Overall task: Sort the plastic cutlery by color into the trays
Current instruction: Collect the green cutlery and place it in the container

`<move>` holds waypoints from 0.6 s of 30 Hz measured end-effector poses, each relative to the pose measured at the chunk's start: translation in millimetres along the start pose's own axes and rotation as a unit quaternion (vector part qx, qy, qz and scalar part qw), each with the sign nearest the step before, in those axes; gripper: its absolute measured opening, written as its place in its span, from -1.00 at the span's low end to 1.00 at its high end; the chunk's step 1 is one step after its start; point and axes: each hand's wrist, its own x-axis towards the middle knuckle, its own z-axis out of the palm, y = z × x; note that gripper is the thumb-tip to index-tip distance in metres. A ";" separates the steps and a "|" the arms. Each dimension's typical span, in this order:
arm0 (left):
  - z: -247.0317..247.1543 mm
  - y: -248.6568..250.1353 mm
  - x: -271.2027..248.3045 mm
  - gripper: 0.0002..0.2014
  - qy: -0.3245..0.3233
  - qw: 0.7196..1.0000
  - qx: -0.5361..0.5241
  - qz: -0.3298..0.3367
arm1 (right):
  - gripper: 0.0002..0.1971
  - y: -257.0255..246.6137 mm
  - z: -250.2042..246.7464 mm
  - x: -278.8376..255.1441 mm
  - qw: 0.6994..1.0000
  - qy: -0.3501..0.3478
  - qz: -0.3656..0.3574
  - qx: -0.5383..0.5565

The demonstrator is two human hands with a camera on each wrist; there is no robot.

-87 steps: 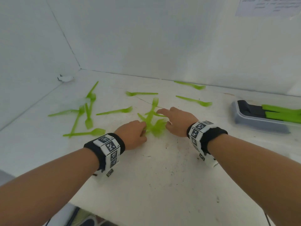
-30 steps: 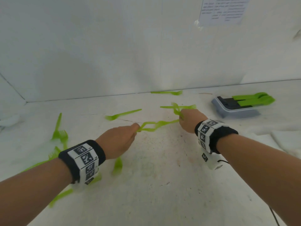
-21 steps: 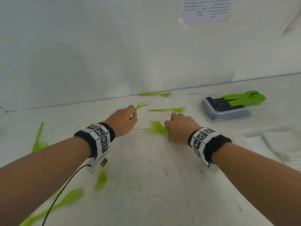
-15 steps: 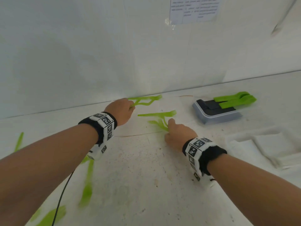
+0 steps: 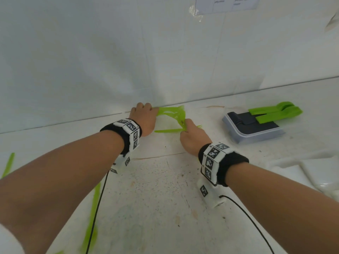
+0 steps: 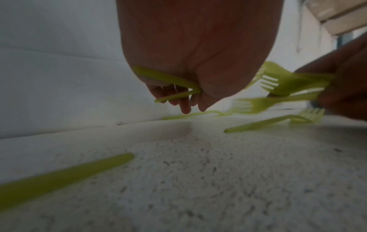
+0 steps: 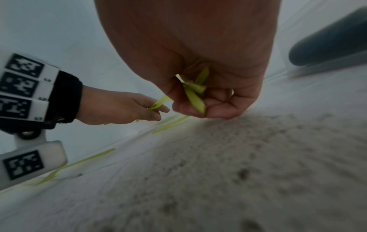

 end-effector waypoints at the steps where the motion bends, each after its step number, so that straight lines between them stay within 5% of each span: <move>1: 0.0 -3.3 -0.2 -0.53 -0.003 1.000 -0.010 -0.009 | -0.58 -3.7 1.9 3.4 1.000 -0.014 0.007 -0.015; 10: -1.8 0.7 6.4 -0.37 -0.065 0.997 -0.038 0.015 | -0.86 -3.5 10.3 7.6 0.993 -0.020 0.038 -0.108; 18: 5.0 7.2 -4.2 -0.67 0.026 0.997 0.051 0.059 | -0.82 7.2 8.5 4.9 0.995 -0.002 0.018 -0.101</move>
